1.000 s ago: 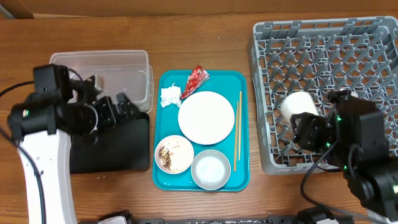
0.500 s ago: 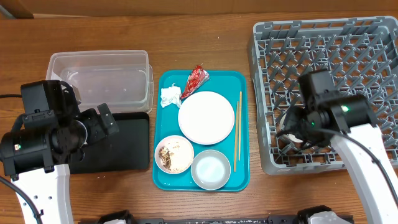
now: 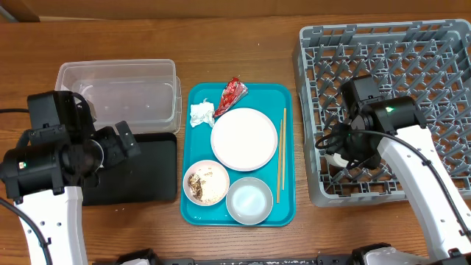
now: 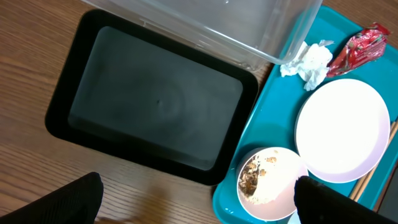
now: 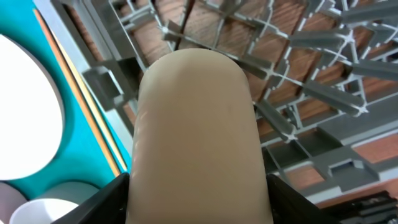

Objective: Sort waste into correct bins and load items into the dishwasher
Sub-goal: 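Lower the white cup into the grey rack and open right gripper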

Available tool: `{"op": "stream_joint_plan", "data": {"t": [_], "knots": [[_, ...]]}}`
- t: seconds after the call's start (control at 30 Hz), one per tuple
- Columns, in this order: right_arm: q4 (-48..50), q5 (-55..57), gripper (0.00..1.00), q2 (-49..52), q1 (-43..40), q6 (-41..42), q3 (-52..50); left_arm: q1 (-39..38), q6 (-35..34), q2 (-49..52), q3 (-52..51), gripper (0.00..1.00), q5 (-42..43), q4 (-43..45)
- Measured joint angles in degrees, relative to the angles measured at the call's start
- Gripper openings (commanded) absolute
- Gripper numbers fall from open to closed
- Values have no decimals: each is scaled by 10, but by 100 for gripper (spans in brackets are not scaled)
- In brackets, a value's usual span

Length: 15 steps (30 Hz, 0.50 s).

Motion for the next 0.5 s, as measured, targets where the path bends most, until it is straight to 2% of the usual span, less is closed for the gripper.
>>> {"op": "stream_joint_plan", "data": {"t": [0.13, 0.3, 0.5], "knots": [[3, -4, 100, 0, 0, -1, 0, 0, 0, 8, 0, 100, 0, 0], [0, -5, 100, 0, 0, -13, 9, 0, 0, 17, 0, 100, 0, 0], [-10, -10, 96, 1, 0, -40, 112, 0, 0, 22, 0, 100, -2, 0]]}}
